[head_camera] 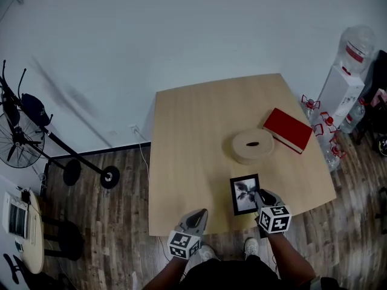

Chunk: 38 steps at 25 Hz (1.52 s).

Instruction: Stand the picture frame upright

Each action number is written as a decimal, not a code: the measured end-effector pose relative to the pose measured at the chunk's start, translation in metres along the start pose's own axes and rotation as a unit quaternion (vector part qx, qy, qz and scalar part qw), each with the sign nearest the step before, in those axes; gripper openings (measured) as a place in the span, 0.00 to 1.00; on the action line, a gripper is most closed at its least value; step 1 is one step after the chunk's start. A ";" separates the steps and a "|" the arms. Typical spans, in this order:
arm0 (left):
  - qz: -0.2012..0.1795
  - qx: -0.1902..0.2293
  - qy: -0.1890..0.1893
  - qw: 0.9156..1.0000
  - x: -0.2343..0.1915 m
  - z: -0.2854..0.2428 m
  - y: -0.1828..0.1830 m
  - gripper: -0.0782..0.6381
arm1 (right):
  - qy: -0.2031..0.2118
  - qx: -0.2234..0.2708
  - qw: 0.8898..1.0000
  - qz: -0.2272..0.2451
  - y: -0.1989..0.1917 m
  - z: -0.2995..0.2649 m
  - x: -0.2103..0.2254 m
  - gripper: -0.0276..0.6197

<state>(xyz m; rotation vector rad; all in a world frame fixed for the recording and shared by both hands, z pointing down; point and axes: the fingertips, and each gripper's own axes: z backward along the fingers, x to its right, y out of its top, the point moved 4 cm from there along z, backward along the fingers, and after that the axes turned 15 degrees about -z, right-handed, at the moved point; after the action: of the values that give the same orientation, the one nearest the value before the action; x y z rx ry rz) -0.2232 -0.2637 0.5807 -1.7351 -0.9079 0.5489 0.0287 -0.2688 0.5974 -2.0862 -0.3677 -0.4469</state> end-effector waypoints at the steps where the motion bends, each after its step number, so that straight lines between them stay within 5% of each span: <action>1: -0.001 0.000 0.000 1.000 0.001 -0.002 0.002 0.12 | -0.002 0.002 1.000 -0.001 0.003 0.000 0.004 0.15; 15: 0.003 -0.024 0.009 1.000 -0.001 -0.024 -0.004 0.12 | -0.032 -0.009 0.999 0.011 0.034 -0.052 0.069 0.15; 38: -0.075 -0.057 -0.033 0.995 0.046 -0.051 0.000 0.12 | -0.057 -0.054 0.997 0.025 0.034 -0.134 0.117 0.14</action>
<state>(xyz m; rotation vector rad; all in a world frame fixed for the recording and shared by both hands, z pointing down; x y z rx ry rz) -0.1579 -0.2571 0.6008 -1.7420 -1.1247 0.4645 0.1248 -0.3906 0.6914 -2.2271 -0.3648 -0.3242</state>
